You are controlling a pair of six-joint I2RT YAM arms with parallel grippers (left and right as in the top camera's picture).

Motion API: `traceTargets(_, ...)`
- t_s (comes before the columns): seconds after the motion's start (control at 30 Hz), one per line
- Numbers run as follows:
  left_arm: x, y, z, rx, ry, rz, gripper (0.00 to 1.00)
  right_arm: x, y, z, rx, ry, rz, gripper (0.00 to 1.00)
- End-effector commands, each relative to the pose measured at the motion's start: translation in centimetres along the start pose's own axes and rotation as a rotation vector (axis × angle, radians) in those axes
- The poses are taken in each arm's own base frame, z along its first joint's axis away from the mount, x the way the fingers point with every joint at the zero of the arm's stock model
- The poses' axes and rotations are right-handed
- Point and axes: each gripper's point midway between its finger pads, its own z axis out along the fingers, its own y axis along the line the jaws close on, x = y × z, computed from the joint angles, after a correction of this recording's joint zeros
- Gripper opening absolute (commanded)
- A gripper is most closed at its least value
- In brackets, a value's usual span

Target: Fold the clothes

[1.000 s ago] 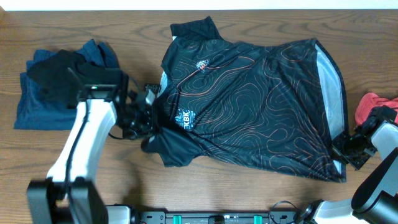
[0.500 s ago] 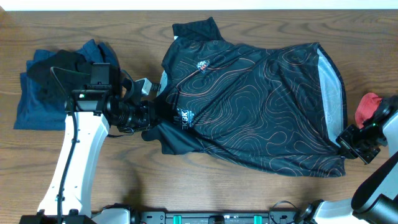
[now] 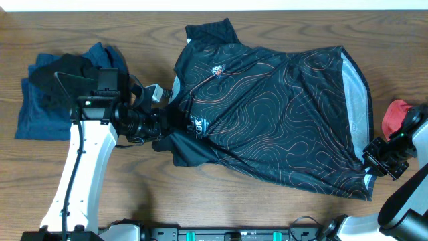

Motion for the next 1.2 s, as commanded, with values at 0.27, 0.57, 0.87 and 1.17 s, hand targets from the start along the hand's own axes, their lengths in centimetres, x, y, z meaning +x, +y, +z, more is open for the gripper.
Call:
traceTargets(0.27, -0.3, -0.3, -0.1, 0.01, -0.005, 0.012, 0.06, -0.4, -0.2, 2.5, -0.005, -0.052, 0.006, 0.26)
traceTargets(0.57, -0.3, -0.3, -0.1, 0.01, -0.005, 0.012, 0.06, -0.1, -0.2, 3.7, -0.013, -0.053, 0.013, 0.27)
traceTargets(0.87, -0.3, -0.3, -0.1, 0.01, -0.005, 0.012, 0.06, -0.1, -0.2, 3.7, -0.013, -0.054, 0.013, 0.01)
traceTargets(1.17, -0.3, -0.3, -0.1, 0.01, -0.005, 0.013, 0.06, 0.6, 1.4, 3.3, -0.103, -0.016, -0.031, 0.01)
